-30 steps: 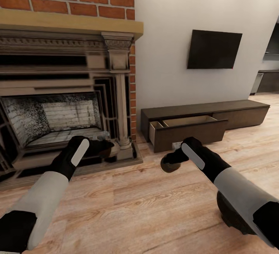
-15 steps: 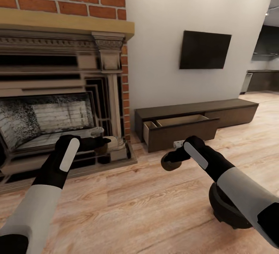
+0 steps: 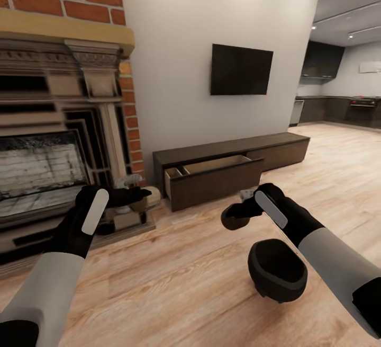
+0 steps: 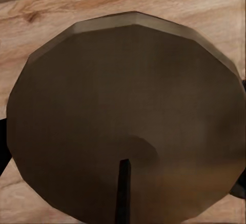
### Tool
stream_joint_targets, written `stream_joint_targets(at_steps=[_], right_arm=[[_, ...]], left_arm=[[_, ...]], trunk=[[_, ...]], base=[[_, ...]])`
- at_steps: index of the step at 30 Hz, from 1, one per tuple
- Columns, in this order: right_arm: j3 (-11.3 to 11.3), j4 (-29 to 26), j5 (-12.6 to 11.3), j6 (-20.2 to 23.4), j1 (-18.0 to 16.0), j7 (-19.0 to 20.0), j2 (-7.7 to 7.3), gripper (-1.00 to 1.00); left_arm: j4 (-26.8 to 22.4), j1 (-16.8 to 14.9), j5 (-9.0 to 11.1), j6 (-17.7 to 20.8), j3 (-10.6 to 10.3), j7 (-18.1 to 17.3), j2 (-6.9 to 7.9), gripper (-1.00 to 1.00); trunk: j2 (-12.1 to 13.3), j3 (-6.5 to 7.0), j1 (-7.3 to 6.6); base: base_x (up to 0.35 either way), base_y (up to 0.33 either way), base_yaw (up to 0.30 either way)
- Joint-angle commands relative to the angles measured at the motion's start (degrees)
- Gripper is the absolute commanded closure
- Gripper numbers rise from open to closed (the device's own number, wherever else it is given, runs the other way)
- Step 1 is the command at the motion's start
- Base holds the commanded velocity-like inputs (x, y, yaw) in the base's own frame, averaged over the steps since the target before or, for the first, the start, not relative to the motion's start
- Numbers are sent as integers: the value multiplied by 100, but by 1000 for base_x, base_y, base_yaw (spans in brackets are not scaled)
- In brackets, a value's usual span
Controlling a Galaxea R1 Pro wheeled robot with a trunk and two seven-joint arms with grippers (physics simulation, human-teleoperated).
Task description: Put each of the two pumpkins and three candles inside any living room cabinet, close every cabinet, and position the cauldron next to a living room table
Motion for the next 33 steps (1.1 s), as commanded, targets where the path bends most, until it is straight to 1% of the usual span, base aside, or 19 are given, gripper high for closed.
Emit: stream_joint_targets(at_steps=[1,3,6,16,20,22,28,33], right_arm=[[18,-7,-58,3,-6,-54,-6,100],[6,-7,-60,3,-6,-52,-15,100],[-144,-7,-60,3,-6,-45,-33,100],[-167,-7,-58,3,-6,-44,-38,100],[-167,-1,-58,3,-6,-44,-38,100],[-167,0,-58,3,-6,-44,-36,100],[-167,6,-58,3,-6,-45,-39,100],[-164,23,-58,3,-6,-52,-35,100]], left_arm=[[-3,-4,60,16,-12,45,5,100],[-1,-5,60,14,-12,45,5,100],[14,-5,60,6,-12,53,5,100],[26,-5,60,5,-19,69,5,100],[27,-5,65,5,-35,275,-1,100],[27,-4,67,5,-42,316,-3,100],[27,-5,69,5,-47,343,-4,100],[65,-5,69,5,-48,344,-8,100]], trunk=[[-3,-6,1],[-3,-6,1],[-3,-6,1],[-3,-6,1],[-3,-10,1],[-3,-20,1],[-3,-65,1],[-3,-111,1]], base=[[208,-272,-291],[213,-272,-292],[235,-259,-293],[265,-230,-293],[269,-227,-290],[256,-227,-258],[190,-251,-179],[118,-174,-34]])
